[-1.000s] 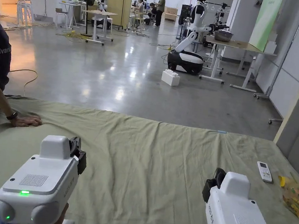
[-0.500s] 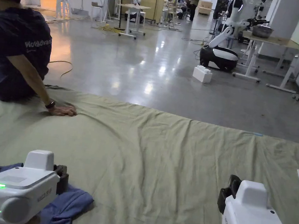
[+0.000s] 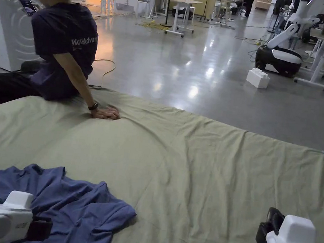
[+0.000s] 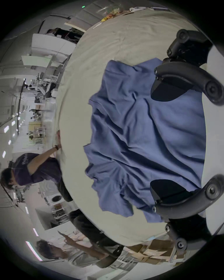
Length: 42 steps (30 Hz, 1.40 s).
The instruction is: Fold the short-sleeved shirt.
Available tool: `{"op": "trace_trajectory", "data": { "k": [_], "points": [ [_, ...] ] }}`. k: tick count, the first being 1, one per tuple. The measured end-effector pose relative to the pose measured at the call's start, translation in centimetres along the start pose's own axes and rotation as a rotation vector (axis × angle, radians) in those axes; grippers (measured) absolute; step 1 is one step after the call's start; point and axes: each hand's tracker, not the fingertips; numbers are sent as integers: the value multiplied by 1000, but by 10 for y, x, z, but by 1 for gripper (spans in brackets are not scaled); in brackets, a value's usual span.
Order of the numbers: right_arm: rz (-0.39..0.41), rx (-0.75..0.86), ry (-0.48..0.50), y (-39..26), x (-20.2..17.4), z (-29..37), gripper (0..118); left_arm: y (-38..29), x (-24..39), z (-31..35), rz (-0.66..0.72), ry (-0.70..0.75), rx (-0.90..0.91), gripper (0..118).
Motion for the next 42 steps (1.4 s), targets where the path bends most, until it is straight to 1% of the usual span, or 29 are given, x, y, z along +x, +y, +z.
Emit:
{"op": "trace_trajectory", "data": {
  "k": [2,4,5,7,8,9,10,11,12,13,14,16,17,20,22,26,28,29,31,34,36,38,40,42],
  "points": [
    [1,-11,6,-2,-4,-2,0,-1,-7,-14,14,-9,-8,93],
    [-5,-18,9,-1,-7,-1,0,-7,-3,-29,-14,18,-27,92],
    [-13,-23,9,-2,-8,-1,0,-8,-2,-36,-29,41,-77,90],
    [-27,-35,13,-3,-11,0,0,-17,3,-51,-83,46,-121,75],
    [-26,-37,16,-3,-11,0,0,-22,4,-54,-86,28,-116,66],
    [-18,-39,17,-4,-13,1,0,-22,-2,-60,-69,16,-74,62],
    [-8,-41,17,-5,-14,2,0,-21,1,-57,-64,42,-72,59],
    [-4,-41,19,-6,-14,2,0,-20,3,-54,-66,25,-70,46],
    [0,-40,19,-8,-15,2,0,-20,7,-52,-80,-8,-42,6],
    [3,-42,21,-9,-15,2,0,-23,15,-46,-126,-6,-18,3],
    [6,-46,22,-9,-15,2,0,-26,22,-49,-188,63,-27,3],
    [8,-49,21,-11,-16,4,0,-34,34,-57,-334,90,-15,3],
    [11,-51,21,-11,-16,5,0,-34,36,-58,-324,97,-17,3],
    [19,-50,19,-14,-14,6,0,-22,30,-57,-154,63,-35,3],
    [22,-47,16,-14,-12,7,0,-19,24,-55,-71,27,-33,3],
    [28,-43,12,-12,-11,9,0,-14,23,-45,-23,-24,22,3],
    [28,-41,11,-11,-11,11,0,-9,24,-35,-2,-44,97,3],
    [27,-38,9,-10,-10,12,0,-11,10,-21,21,-55,109,3],
    [27,-34,7,-8,-9,13,0,-4,7,-6,68,-87,193,3],
    [23,-27,1,-6,-8,15,0,8,8,11,60,-90,253,3],
    [18,-21,-1,-5,-7,17,0,17,10,25,70,-128,313,3],
    [17,-17,-3,-4,-7,18,0,29,13,38,77,-127,373,3],
    [16,-11,-7,-3,-5,18,0,44,21,56,80,-169,435,3],
    [13,-6,-8,-2,-4,20,0,63,25,64,38,-175,497,3]
  ]
}}
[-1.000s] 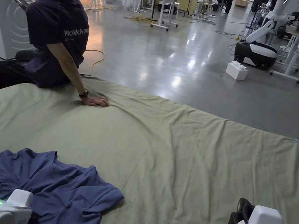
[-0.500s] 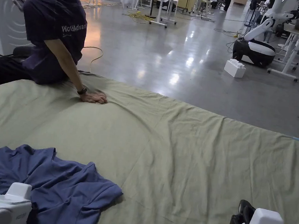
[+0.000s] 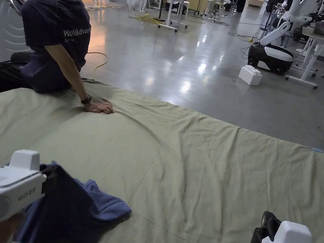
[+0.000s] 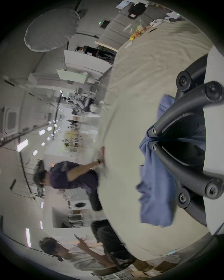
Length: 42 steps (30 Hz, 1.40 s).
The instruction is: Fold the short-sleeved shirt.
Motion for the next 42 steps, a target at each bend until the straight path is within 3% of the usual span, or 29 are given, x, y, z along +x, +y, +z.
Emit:
{"op": "trace_trajectory", "data": {
  "k": [9,17,23,27,32,35,36,39,42],
  "points": [
    [-20,60,-46,10,29,15,0,102,116,41,-115,-235,250,3],
    [-38,125,-135,22,79,45,0,133,249,60,-210,-477,283,3],
    [-41,139,-207,17,118,70,0,87,347,53,-240,-654,171,3],
    [-58,117,-250,5,140,84,0,30,396,37,-257,-709,1,3],
    [-68,75,-288,-14,158,95,0,-49,425,22,-303,-719,-175,3],
    [-79,49,-297,-22,164,95,0,-79,426,19,-257,-714,-228,6],
    [-83,40,-299,-24,165,94,0,-85,425,18,-241,-709,-237,16],
    [-104,14,-297,-26,164,93,0,-86,417,20,-234,-700,-253,78],
    [-97,9,-281,-25,157,91,0,-70,393,30,-222,-715,-117,92]
  ]
}}
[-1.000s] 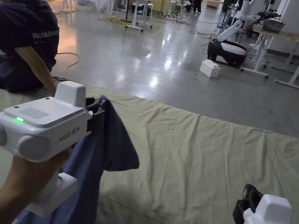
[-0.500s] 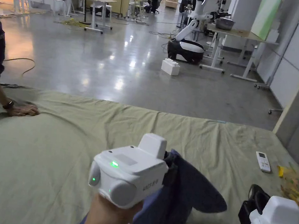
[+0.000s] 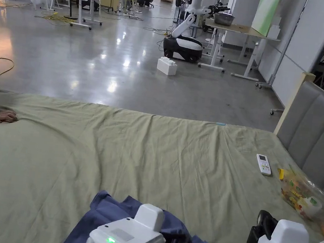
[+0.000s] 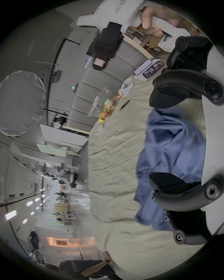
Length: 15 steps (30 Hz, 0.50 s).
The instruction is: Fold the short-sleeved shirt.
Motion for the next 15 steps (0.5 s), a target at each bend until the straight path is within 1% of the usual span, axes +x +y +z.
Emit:
{"op": "trace_trajectory", "data": {
  "k": [3,5,7,8,9,10,11,12,13,14,15],
  "points": [
    [14,12,19,5,-13,0,0,19,-24,26,-3,70,96,91],
    [16,23,33,8,-22,0,0,31,-35,49,-20,165,162,90],
    [27,41,49,13,-35,1,0,37,-48,70,-33,284,235,83],
    [34,54,57,15,-40,1,0,39,-53,78,-35,335,261,75],
    [54,69,63,18,-48,2,0,41,-55,90,-32,386,289,75],
    [85,98,65,21,-55,3,0,41,-60,99,-38,430,324,71],
    [100,125,64,23,-60,3,0,40,-63,106,-43,467,349,63],
    [100,136,70,25,-66,3,0,40,-67,112,-58,491,366,42],
    [77,134,74,26,-70,2,0,40,-69,119,-80,509,380,24],
    [63,140,76,29,-74,2,0,39,-70,124,-94,523,385,12],
    [46,138,83,31,-77,-1,0,37,-71,128,-109,551,385,6]
  ]
}}
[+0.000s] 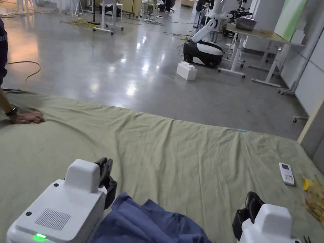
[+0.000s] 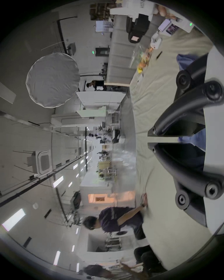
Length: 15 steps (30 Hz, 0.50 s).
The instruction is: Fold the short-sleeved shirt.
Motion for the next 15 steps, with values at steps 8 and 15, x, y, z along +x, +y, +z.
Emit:
{"op": "trace_trajectory", "data": {
  "k": [8,15],
  "points": [
    [1,19,11,9,-12,-7,0,-8,-22,-3,66,23,-116,0],
    [-25,-11,29,2,-4,-6,0,-53,-35,-40,93,-30,-366,0]
  ]
}}
